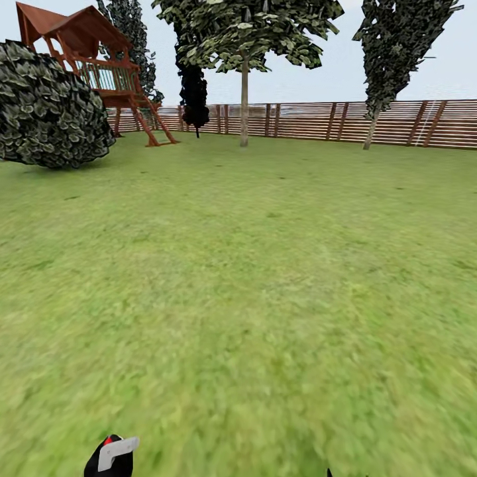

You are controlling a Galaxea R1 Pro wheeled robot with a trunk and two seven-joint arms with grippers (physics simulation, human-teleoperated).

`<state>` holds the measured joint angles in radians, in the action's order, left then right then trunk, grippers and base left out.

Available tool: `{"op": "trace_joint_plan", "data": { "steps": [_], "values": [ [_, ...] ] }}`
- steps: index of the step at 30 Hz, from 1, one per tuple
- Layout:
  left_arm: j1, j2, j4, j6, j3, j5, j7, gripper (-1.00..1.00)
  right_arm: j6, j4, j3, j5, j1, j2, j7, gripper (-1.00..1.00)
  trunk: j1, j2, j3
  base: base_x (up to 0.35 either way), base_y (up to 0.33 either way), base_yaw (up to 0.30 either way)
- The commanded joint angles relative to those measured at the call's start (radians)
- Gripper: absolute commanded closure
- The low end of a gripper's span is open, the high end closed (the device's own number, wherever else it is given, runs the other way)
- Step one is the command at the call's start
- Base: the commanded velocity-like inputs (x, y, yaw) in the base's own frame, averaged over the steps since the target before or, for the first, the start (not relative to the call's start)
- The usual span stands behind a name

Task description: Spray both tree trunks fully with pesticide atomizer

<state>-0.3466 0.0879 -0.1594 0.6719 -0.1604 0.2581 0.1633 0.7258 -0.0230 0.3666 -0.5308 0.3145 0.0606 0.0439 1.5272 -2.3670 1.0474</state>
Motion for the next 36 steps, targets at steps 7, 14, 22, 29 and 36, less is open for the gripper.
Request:
{"op": "trace_joint_plan", "data": {
  "steps": [7,14,22,29,36],
  "values": [
    [0.000,0.000,0.000,0.000,0.000,0.000,0.001,1.00,0.000,0.000,0.000,0.000,0.000,-0.001,-0.001,-1.00,0.000,0.000,0.000,0.338,0.000,0.000],
    [0.000,0.000,0.000,0.000,0.000,0.000,0.000,1.00,0.000,0.000,0.000,0.000,0.000,0.000,0.000,-1.00,0.000,0.000,0.000,0.338,0.000,0.000],
    [0.000,0.000,0.000,0.000,-0.001,0.000,0.000,1.00,0.000,0.000,0.000,0.000,0.000,-0.001,0.000,-1.00,0.000,0.000,0.000,0.338,0.000,0.000],
    [0.000,0.000,0.000,0.000,-0.001,0.000,0.000,1.00,0.000,0.000,0.000,0.000,0.000,0.000,0.000,-1.00,0.000,0.000,0.000,0.338,0.000,0.000],
    [0.000,0.000,0.000,0.000,-0.001,0.000,0.000,1.00,0.000,0.000,0.000,0.000,0.000,0.000,-0.001,-1.00,0.000,0.000,0.000,0.338,0.000,0.000]
  ]
}}
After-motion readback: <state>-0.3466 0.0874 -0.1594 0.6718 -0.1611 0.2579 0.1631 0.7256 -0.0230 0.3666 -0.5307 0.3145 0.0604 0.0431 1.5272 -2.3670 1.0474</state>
